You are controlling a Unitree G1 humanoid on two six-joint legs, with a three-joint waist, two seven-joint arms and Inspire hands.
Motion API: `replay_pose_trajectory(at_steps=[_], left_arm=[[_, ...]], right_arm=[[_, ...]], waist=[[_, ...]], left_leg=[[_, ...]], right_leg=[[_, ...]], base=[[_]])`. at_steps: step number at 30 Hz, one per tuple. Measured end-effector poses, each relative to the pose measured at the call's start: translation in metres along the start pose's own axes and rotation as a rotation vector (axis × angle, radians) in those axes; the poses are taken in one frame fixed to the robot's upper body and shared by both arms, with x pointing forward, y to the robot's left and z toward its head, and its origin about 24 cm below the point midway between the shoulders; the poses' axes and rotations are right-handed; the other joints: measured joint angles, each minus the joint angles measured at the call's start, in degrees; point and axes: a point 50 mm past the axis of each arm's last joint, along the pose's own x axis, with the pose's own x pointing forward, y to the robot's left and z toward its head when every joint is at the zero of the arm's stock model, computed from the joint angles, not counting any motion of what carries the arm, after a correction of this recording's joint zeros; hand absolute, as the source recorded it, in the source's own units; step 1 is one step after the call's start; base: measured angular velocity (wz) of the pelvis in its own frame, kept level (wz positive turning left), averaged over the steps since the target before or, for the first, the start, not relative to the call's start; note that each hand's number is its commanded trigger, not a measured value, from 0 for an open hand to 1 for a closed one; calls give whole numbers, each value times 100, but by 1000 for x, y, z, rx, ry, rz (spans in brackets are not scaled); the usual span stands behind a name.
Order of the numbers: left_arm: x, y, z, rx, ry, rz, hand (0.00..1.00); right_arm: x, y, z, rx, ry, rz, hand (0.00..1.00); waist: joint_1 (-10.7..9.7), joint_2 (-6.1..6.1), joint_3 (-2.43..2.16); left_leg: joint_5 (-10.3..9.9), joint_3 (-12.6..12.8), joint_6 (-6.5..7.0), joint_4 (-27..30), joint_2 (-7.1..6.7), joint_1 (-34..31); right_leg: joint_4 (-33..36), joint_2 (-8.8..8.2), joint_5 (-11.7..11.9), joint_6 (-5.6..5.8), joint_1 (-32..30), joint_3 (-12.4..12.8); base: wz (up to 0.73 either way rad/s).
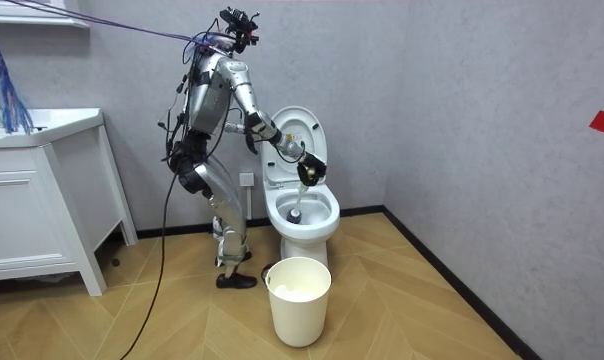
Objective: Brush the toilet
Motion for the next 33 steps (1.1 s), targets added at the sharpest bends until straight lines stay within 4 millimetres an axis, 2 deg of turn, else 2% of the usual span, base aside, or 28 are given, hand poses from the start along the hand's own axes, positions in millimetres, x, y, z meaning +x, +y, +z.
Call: replay_pose_trajectory(at_steps=[1, 2, 3, 4, 5, 10, 17, 21, 24, 27, 29, 31, 32, 33], left_arm=[[2, -2, 3, -8, -4, -5, 0], [2, -5, 3, -16, 1, -14, 0], [1, -7, 3, -19, 6, -20, 0], [0, -9, 2, -28, 17, -28, 0], [-1, -9, 2, -37, 26, -37, 0], [-5, -11, 1, -84, 56, -45, 0], [-9, -11, 3, -114, 56, -31, 0], [-13, -14, 1, -123, 71, -23, 0], [-14, -14, 2, -143, 79, -15, 0], [-9, -13, -2, -129, 82, -1, 0], [-2, -8, -5, -108, 78, 31, 0], [-3, -5, -8, -82, 83, 55, 0], [-1, -2, -8, -76, 85, 83, 0], [0, 0, -8, -71, 83, 90, 0]], right_arm=[[-5, 3, 0, -34, 4, 13, 100], [-9, 4, -2, -50, 13, 21, 100], [-11, 5, -3, -55, 18, 29, 100], [-14, 8, -3, -62, 24, 47, 100], [-17, 13, -3, -58, 25, 71, 100], [-36, 23, 11, -55, 20, 114, 100], [-47, 14, 19, -63, 20, 134, 100], [-52, 22, 15, -59, 40, 149, 100], [-47, 36, 2, -31, 81, 159, 100], [-34, 56, -25, 165, 174, 211, 100], [-27, 62, -46, 348, 259, 200, 100], [-16, 51, -58, 453, 305, 139, 100], [-9, 39, -69, 513, 355, 61, 100], [-6, 33, -75, 519, 378, 26, 100]], waist=[[50, 133, -9], [77, 250, -39], [81, 303, -57], [80, 384, -102], [79, 419, -122], [79, 450, -127], [62, 442, -139], [41, 437, -140], [-18, 420, -139], [-124, 333, -102], [-193, 198, -24], [-291, 27, 68], [-349, -63, 76], [-397, -86, 76]], left_leg=[[-29, -12, -9, 7, -2, -5], [-38, 0, 2, 12, -6, -10], [-40, 0, 4, 12, -8, -13], [-35, 0, 12, 9, -8, -10], [-22, 0, 27, -9, -5, 18], [-1, -64, -18, -130, 44, 111], [-8, -96, -38, -116, 84, 71], [-8, -76, -35, -115, 65, 135], [-7, -33, -32, -109, 57, 143], [29, 73, 26, -126, 26, 182], [75, 194, 93, -167, -10, 170], [134, 278, 117, -208, -53, 127], [180, 286, 129, -212, -94, 59], [199, 286, 135, -215, -110, 40]], right_leg=[[-18, 8, 7, 20, 14, -4], [-18, -1, 13, 30, 12, -5], [-23, -2, 17, 34, 15, -6], [-32, 0, 21, 31, 23, -6], [-39, 3, 24, 25, 44, -6], [-250, 98, 32, 2, 201, -53], [-396, 157, 60, -4, 226, -110], [-430, 142, 55, 27, 306, -114], [-411, 117, 42, 50, 314, -115], [-274, 31, 3, 71, 287, -97], [-123, -64, -34, 75, 184, -63], [7, -146, -42, 66, 34, 5], [94, -200, -40, 60, -81, 33], [121, -222, -40, 60, -112, 34]], base=[[0], [0], [-5], [0], [0], [0], [3], [0], [0], [7], [6], [-2], [3], [12]])
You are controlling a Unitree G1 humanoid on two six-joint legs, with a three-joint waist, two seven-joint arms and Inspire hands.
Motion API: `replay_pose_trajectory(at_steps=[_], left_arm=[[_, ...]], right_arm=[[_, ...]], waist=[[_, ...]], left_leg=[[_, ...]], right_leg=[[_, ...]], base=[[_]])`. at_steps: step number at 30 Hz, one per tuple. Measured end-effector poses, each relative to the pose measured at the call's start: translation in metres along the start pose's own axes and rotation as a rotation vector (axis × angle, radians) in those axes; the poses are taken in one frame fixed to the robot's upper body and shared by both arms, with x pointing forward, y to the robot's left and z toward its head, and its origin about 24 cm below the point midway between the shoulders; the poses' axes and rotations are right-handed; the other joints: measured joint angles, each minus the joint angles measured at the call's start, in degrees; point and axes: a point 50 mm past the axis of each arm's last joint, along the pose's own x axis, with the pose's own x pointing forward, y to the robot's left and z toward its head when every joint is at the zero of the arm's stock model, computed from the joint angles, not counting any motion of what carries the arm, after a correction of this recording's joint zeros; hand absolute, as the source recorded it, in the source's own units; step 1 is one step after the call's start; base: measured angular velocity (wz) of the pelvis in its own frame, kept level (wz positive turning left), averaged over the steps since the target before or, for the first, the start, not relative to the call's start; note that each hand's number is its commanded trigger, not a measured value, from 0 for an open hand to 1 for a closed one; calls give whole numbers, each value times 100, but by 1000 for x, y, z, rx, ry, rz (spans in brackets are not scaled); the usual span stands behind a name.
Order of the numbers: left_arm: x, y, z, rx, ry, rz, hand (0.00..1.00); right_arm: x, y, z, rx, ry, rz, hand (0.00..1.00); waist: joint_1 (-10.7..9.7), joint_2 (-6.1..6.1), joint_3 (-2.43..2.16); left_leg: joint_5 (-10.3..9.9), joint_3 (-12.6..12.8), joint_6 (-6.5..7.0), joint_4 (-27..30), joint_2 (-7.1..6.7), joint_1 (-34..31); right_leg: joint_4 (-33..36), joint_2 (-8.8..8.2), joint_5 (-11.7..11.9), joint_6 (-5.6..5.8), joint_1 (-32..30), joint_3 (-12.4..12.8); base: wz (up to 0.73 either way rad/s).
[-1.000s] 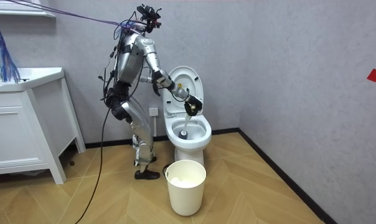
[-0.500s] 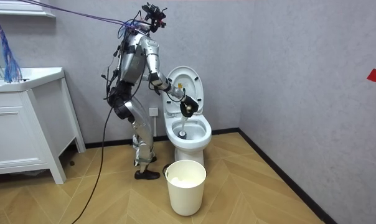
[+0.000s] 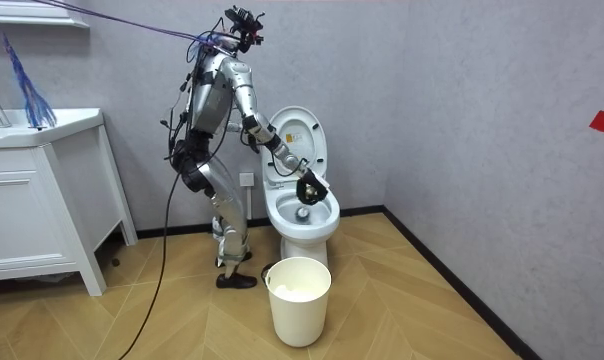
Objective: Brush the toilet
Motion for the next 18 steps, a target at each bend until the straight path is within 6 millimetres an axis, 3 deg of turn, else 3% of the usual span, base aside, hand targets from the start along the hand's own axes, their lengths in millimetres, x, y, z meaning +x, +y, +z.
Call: replay_pose_trajectory(at_steps=[2, 5, 9, 12, 15, 17, 18], left_arm=[[1, 1, 0, 18, 4, 3, 0], [1, 0, 0, 25, 20, 3, 0], [1, -2, 1, 26, 36, -13, 0], [1, -3, 0, 61, 41, -52, 0], [0, -8, 1, 53, 50, -112, 0], [-4, -16, 5, 33, 66, -166, 0], [-5, -19, 6, 28, 69, -181, 0]], right_arm=[[8, -21, -3, 27, 32, -117, 100], [11, -37, 0, 41, 14, -237, 100], [10, -39, 1, 31, 5, -286, 100], [9, -33, 2, -30, -2, -281, 100], [2, -13, -1, -71, 1, -232, 100], [-10, 7, -1, -121, -29, -182, 100], [-12, 12, -1, -134, -39, -159, 100]], waist=[[-70, -78, -14], [-154, -133, -20], [-136, -132, -21], [-129, -116, -27], [-37, -71, -49], [112, 79, -115], [138, 117, -125]], left_leg=[[28, 17, 22, 13, -2, 15], [49, 44, 57, 20, -9, 48], [64, 100, 81, 19, -16, 79], [60, 91, 88, 26, -22, 178], [-19, 85, 105, 67, 1, 389], [-164, 82, 96, 88, 8, 504], [-167, 68, 100, 70, 5, 548]], right_leg=[[37, -9, -11, 38, 5, 49], [75, -49, -17, 81, 21, 73], [93, -92, 9, 122, 22, 93], [82, -92, 27, 124, 123, 95], [62, -75, 9, 101, 377, 54], [55, -52, -42, 162, 521, 43], [53, -59, -42, 168, 557, 55]], base=[[8], [0], [-6], [-5], [0], [-6], [-4]])
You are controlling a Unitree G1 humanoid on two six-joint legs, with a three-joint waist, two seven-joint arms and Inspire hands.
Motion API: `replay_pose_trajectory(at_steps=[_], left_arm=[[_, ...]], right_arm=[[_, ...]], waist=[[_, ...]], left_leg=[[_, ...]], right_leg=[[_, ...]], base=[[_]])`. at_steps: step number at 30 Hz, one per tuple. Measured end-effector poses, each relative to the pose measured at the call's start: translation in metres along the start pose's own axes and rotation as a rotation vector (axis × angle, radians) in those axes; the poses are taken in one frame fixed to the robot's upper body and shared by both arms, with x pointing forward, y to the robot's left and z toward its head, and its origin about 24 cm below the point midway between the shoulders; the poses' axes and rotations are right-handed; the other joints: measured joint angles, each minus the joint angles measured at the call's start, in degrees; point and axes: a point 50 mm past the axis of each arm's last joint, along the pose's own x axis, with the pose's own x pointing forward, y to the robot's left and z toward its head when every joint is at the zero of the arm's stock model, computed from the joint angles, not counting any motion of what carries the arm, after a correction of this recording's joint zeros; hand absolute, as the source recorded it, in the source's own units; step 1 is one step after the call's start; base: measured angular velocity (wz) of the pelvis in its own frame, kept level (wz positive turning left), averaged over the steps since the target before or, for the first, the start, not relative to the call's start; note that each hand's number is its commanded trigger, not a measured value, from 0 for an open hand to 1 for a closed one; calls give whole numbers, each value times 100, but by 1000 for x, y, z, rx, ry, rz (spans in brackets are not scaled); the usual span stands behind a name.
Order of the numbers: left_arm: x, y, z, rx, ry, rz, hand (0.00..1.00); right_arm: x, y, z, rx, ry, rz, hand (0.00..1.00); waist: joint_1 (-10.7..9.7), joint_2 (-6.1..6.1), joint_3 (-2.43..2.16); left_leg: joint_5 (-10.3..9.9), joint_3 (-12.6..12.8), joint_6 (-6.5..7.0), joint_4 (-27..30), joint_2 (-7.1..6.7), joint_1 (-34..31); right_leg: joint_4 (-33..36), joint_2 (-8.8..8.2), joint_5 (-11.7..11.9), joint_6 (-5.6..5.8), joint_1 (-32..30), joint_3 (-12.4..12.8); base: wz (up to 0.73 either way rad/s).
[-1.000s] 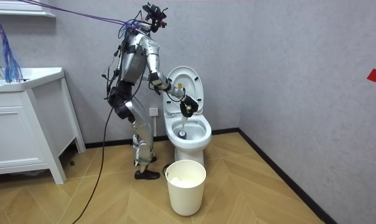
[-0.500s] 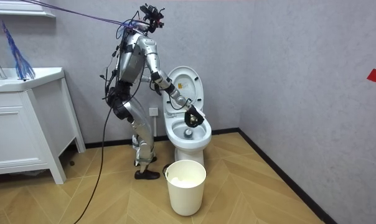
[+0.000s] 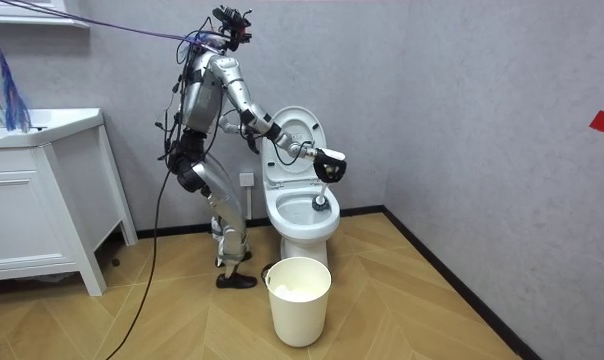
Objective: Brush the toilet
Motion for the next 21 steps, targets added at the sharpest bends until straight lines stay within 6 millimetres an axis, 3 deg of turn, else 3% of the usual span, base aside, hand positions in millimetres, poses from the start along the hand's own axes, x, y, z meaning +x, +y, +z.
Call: replay_pose_trajectory(at_steps=[2, 5, 10, 15, 17, 21], left_arm=[[-6, -12, 2, -28, 22, -66, 0], [-14, -22, 1, -56, 47, -136, 0], [-17, -26, -3, -57, 65, -167, 0], [-30, -39, -7, -102, 116, -210, 0], [-39, -44, -10, -106, 128, -238, 0], [-51, -48, -14, -120, 152, -267, 0]], right_arm=[[-18, 24, 9, -68, -71, 113, 100], [-39, 50, 20, -155, -126, 243, 100], [-43, 44, 32, -176, -170, 282, 100], [-63, 63, 23, -202, -162, 368, 100], [-79, 76, 15, -202, -139, 426, 100], [-100, 92, 7, -159, -89, 510, 100]], waist=[[76, 203, -80], [164, 307, -111], [182, 291, -108], [188, 287, -130], [162, 266, -168], [145, 214, -178]], left_leg=[[-11, -10, 20, -79, -10, 183], [-10, 3, 17, -228, -30, 440], [-5, 41, -42, -384, -16, 631], [-13, 32, -62, -602, 31, 1067], [-43, 33, -85, -646, 33, 1284], [-44, 41, -84, -684, 38, 1570]], right_leg=[[-86, -5, 12, 17, 192, -18], [-162, -7, -11, 34, 410, -8], [-294, 65, -42, 13, 582, -9], [-582, 179, -47, 2, 1056, -32], [-676, 202, -101, 30, 1306, -35], [-884, 247, -117, 56, 1637, -51]], base=[[2], [0], [-1], [-1], [0], [0]])
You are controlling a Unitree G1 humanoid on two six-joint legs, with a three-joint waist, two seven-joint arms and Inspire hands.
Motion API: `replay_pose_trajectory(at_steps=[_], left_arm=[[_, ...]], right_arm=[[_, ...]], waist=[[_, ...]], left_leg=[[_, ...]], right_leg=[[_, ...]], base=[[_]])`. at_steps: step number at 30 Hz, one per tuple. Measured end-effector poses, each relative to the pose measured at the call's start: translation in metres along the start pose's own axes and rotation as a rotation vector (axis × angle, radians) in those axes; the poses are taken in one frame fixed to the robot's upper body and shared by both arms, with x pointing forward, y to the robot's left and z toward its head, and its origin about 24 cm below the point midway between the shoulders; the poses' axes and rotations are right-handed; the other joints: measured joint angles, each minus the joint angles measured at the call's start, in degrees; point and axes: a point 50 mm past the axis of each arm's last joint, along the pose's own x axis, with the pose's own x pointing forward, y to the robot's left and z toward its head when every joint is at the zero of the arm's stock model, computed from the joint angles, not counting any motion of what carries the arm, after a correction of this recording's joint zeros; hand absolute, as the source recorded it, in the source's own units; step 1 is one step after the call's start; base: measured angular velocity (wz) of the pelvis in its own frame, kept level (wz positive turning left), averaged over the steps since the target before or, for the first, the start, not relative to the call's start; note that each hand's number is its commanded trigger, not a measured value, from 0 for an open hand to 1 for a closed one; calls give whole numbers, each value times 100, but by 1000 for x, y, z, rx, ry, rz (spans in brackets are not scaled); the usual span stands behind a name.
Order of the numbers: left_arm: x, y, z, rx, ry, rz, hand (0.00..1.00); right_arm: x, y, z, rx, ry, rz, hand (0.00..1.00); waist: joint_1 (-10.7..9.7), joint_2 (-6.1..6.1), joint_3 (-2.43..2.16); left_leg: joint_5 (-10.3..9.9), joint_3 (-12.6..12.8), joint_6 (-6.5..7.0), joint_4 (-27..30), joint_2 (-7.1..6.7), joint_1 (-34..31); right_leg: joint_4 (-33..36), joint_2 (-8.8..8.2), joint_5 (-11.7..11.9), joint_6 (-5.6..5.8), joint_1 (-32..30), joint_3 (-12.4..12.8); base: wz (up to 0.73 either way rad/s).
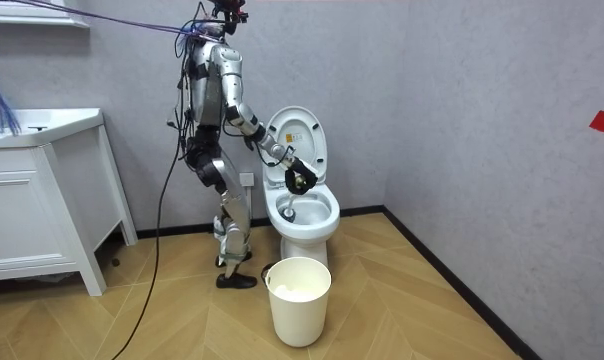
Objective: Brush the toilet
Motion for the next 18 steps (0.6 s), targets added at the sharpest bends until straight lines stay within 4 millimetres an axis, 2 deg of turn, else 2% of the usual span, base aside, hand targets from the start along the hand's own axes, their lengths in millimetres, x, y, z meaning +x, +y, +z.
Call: replay_pose_trajectory(at_steps=[5, 7, 14, 18], left_arm=[[-23, -16, -14, -42, 82, -68, 0], [-35, -20, -22, -49, 117, -92, 0], [-86, -41, -52, -142, 346, -133, 0], [-110, -49, -63, -191, 463, -135, 0]], right_arm=[[-24, 40, -7, 50, 32, 130, 100], [-33, 51, -8, 61, 40, 167, 100], [-77, 98, -8, 187, 98, 315, 100], [-92, 111, -5, 240, 124, 363, 100]], waist=[[2, -137, -87], [-8, -146, -120], [-108, -274, -164], [-121, -279, -172]], left_leg=[[-21, -22, -24, -225, 9, 637], [-80, -10, -56, -303, 48, 905], [-141, -60, -115, -828, 73, 2036], [-196, -58, -186, -885, 114, 2339]], right_leg=[[-438, 113, -8, 59, 702, 57], [-613, 189, -5, 66, 984, 75], [-1268, 359, -22, 102, 2167, 106], [-1503, 441, -22, 102, 2530, 162]], base=[[-8], [-12], [-5], [-9]])
